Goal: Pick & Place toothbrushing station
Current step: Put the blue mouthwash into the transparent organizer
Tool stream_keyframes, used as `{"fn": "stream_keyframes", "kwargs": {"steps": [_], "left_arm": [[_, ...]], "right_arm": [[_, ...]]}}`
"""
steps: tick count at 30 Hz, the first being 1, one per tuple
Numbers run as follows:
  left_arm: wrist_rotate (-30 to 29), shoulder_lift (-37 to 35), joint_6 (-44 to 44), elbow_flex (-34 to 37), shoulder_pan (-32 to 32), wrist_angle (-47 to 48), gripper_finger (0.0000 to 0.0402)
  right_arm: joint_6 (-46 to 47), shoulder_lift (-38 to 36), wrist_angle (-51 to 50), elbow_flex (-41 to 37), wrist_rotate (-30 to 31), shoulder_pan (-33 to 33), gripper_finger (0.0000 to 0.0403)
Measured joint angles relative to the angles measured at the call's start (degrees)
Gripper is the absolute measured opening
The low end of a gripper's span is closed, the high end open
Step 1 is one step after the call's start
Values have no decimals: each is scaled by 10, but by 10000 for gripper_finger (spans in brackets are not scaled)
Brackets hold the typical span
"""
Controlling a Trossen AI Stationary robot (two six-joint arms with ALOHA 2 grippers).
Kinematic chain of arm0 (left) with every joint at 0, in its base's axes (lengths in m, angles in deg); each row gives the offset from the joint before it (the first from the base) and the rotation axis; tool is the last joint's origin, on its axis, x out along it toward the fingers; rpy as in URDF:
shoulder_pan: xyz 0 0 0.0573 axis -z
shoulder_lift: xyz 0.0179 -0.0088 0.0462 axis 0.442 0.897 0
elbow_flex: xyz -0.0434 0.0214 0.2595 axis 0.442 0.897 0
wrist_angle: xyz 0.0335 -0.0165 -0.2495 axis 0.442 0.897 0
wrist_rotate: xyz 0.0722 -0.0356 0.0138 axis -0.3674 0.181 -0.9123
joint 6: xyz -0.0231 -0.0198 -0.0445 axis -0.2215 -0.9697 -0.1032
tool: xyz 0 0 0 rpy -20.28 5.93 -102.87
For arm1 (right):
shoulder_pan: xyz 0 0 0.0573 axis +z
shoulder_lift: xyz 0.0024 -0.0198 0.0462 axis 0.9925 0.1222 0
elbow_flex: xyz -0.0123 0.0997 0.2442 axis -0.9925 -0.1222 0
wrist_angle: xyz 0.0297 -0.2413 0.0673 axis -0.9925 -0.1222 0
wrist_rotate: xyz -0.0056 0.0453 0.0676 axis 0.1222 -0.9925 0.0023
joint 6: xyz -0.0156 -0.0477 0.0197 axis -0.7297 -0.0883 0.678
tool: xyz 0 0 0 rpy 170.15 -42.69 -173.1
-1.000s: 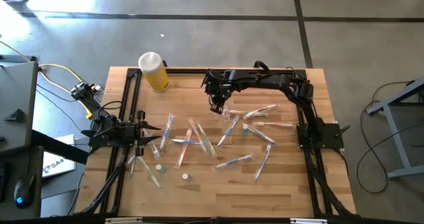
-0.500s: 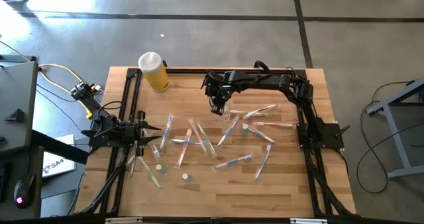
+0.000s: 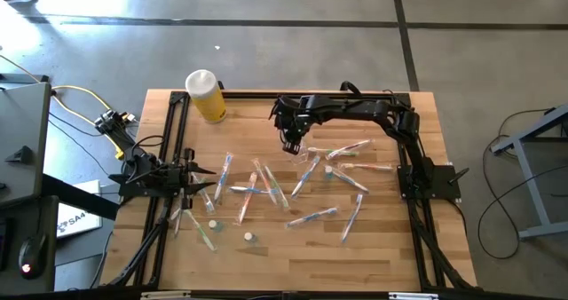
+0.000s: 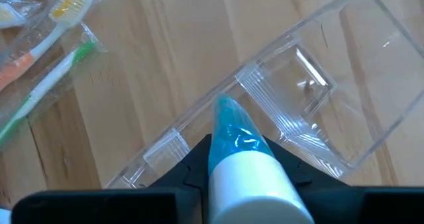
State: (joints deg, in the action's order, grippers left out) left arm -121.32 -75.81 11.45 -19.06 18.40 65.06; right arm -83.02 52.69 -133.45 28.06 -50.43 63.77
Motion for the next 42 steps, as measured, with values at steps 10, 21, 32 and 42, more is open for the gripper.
{"fn": "stream_keyframes", "kwargs": {"steps": [10, 21, 32, 42], "left_arm": [[0, 0, 0, 0, 0, 0, 127], [3, 0, -2, 1, 0, 1, 127], [4, 0, -2, 1, 0, 2, 127], [4, 0, -2, 1, 0, 1, 127]], "right_arm": [[1, 19, 4, 0, 2, 1, 79], [-2, 45, 17, 2, -15, 1, 79], [1, 43, 18, 1, -11, 1, 106], [3, 31, -7, -2, 47, 12, 104]]}}
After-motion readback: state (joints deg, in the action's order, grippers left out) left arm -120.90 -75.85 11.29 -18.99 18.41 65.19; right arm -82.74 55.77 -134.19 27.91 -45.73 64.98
